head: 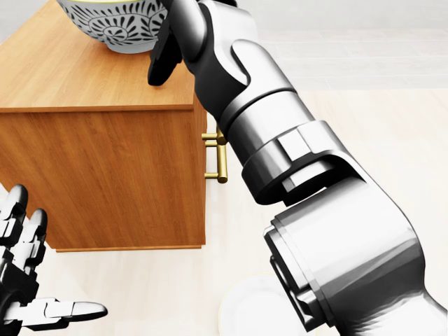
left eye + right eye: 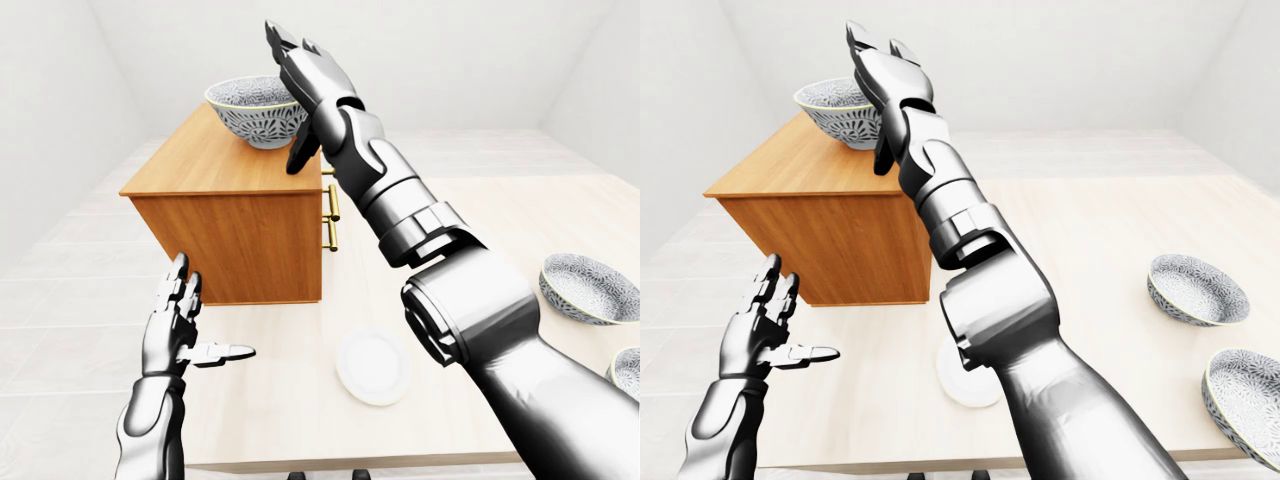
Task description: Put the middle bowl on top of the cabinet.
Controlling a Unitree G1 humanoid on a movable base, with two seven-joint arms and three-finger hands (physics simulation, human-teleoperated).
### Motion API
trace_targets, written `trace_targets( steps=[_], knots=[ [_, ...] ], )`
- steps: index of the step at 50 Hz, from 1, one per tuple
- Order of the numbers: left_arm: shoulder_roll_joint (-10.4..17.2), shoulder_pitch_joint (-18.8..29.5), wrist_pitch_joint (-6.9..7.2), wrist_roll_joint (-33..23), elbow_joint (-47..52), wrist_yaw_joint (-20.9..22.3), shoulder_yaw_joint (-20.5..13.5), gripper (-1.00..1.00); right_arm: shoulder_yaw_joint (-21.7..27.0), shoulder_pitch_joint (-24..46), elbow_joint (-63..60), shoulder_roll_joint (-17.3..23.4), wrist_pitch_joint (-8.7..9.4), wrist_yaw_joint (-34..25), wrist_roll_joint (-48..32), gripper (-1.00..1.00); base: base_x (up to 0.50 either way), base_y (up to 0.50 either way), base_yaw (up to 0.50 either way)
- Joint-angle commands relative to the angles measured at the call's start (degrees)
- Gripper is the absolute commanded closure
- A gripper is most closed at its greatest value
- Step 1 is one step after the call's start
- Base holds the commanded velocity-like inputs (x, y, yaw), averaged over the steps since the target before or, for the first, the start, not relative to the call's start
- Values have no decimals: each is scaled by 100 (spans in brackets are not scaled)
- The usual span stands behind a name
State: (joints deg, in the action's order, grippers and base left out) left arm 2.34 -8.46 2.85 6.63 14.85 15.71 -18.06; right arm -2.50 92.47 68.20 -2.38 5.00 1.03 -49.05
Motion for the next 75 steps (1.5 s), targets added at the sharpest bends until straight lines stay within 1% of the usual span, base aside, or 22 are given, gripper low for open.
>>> trace_targets(
  steps=[1,3,8,12,16,20,22,24,30,33,45,59,61,62,63,65,66,68,71,72,73,75],
  knots=[
    [55,-5,-99,10,-78,-72,25,-100,-73,-29,95,40,0,-83,55,-100,0,0,0],
    [59,-8,-83,18,-60,-75,25,-100,-68,-26,98,43,0,-80,63,-100,0,0,0],
    [61,-13,-148,-1,-113,-93,33,-100,-53,-18,118,78,0,-71,83,-100,0,0,0],
    [66,-54,-105,25,-8,-98,20,-100,-36,6,91,111,0,-97,107,-100,0,0,0],
    [62,-89,-86,33,72,-102,7,-100,37,42,124,241,0,-83,179,-100,0,0,0],
    [50,-112,-150,13,69,-112,-12,-100,138,60,203,438,0,-38,282,-100,0,0,0],
    [78,-82,31,35,206,-135,-26,-100,168,69,228,528,0,-28,321,-100,0,0,0],
    [80,-77,108,39,278,-147,-31,-100,175,91,240,602,0,-46,343,-100,0,0,0],
    [43,-142,156,25,432,-139,-16,-100,185,153,218,752,0,-90,387,-100,0,0,0],
    [38,-155,215,27,510,-133,-22,-100,191,186,206,811,0,-112,411,-100,0,0,0],
    [13,-180,215,34,692,-99,-83,-100,242,163,173,962,0,-95,533,-100,0,0,0],
    [-56,-248,215,-14,712,-63,-87,-100,372,251,287,1272,0,181,713,-100,0,0,0],
    [-61,-264,215,-9,721,-54,-98,-100,358,292,293,1329,0,136,716,-100,0,0,0],
    [-68,-277,204,-5,696,-42,-104,-100,393,316,278,1342,0,147,752,-100,0,0,0],
    [-76,-288,148,-6,650,-28,-108,-100,381,333,282,1367,0,171,742,-100,0,0,0],
    [-63,-283,210,3,714,-33,-124,-100,390,359,270,1418,0,159,758,-100,0,0,0],
    [-72,-301,139,3,664,-18,-137,-100,399,376,253,1455,0,154,770,-100,0,0,0],
    [-45,-274,215,42,734,-21,-176,-100,435,414,241,1508,0,162,811,-100,0,0,0],
    [-32,-258,215,60,763,-18,-214,-100,405,440,239,1599,0,174,787,-100,0,0,0],
    [-51,-278,205,53,696,0,-215,-100,411,469,238,1625,0,175,791,-100,0,0,0],
    [-69,-297,128,53,640,21,-212,-100,428,527,211,1692,0,160,799,-100,0,0,0],
    [-76,-286,88,37,590,29,-199,-100,464,620,189,1770,0,104,836,-100,0,0,0]
  ],
)
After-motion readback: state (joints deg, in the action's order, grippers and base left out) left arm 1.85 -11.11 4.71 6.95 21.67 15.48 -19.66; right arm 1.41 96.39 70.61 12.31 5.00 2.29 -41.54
